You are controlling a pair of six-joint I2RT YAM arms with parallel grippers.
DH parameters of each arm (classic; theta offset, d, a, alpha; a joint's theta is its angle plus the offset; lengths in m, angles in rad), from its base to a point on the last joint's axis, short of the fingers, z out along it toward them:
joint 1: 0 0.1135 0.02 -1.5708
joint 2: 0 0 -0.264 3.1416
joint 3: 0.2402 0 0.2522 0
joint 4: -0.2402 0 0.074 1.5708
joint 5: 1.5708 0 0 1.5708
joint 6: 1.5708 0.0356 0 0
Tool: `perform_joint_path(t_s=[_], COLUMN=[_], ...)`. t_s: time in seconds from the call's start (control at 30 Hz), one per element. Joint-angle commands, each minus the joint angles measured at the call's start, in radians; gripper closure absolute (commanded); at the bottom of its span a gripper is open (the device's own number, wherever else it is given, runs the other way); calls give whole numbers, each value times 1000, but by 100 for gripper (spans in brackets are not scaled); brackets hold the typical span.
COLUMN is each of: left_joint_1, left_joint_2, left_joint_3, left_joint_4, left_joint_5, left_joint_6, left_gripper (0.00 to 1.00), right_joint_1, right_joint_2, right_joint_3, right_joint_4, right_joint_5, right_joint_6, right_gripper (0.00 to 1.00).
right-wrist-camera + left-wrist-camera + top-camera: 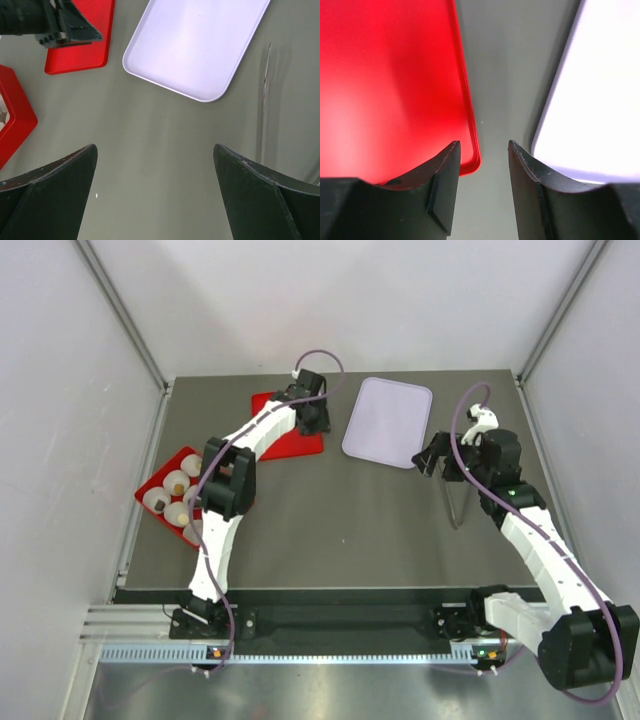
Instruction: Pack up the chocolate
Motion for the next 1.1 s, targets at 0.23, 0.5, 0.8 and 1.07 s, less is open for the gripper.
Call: perform_joint_path(t_s=[0.23,0.5,0.8,1.07], left_joint_1=[-22,-54,-54,-32], left_joint_2=[92,106,40,-57], left_joint_3=[34,34,-6,-30], left_joint_4=[-47,-146,-160,-91], left_joint_5=[-154,-235,-154,5], left_joint_6=[-12,-18,-61,-128], left_gripper=[56,76,100,100], right_joint_1=[24,45,73,141], right_joint_2=[-26,-8,-2,-57], right_joint_3=[0,27,40,33], right_joint_4=[39,43,-17,-3], right_joint_5=[-6,-57,-32,-40], right_joint_6=[-16,-1,-18,-6], right_gripper=[2,2,2,2])
